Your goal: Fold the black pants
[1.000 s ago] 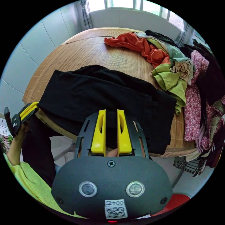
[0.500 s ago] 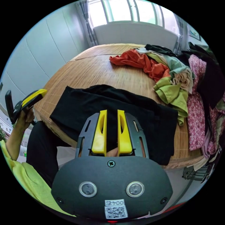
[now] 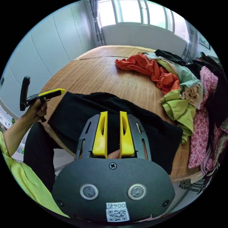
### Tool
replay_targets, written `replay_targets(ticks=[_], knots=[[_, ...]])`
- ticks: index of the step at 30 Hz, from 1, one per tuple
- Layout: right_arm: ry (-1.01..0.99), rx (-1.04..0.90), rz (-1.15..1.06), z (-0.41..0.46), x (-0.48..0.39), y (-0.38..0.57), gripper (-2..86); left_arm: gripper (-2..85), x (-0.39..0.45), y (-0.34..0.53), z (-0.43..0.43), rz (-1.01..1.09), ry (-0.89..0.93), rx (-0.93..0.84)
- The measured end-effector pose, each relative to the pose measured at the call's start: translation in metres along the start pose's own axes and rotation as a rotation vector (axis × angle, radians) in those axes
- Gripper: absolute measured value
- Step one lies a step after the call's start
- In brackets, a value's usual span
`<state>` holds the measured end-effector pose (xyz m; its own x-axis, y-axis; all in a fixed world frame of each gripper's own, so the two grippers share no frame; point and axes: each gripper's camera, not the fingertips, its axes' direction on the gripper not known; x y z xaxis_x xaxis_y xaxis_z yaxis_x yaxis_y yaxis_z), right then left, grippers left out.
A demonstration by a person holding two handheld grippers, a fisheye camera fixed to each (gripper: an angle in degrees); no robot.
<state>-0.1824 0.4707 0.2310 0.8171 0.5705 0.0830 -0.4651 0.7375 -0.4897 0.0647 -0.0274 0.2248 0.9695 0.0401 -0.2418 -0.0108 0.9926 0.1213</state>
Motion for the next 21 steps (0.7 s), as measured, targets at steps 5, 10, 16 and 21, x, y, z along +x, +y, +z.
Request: replay_targets(ticks=[5,10,16,21], knots=[[0.050,-0.153,0.026,0.006,0.042,0.054,7.4,0.6,0.004,0.038,0.031,0.119,-0.080,-0.083],[0.038,-0.057,0.052,-0.038,0.064,0.061,7.5,0.4,0.019,0.028,-0.005,0.133,-0.071,-0.023],[0.073,-0.203,-0.100,0.001,0.069,0.077,7.6,0.3,0.019,0.060,0.025,0.208,-0.055,-0.116],[0.074,-0.156,-0.086,-0.035,0.073,0.062,7.9,0.3,0.029,0.047,-0.002,0.227,-0.048,-0.045]])
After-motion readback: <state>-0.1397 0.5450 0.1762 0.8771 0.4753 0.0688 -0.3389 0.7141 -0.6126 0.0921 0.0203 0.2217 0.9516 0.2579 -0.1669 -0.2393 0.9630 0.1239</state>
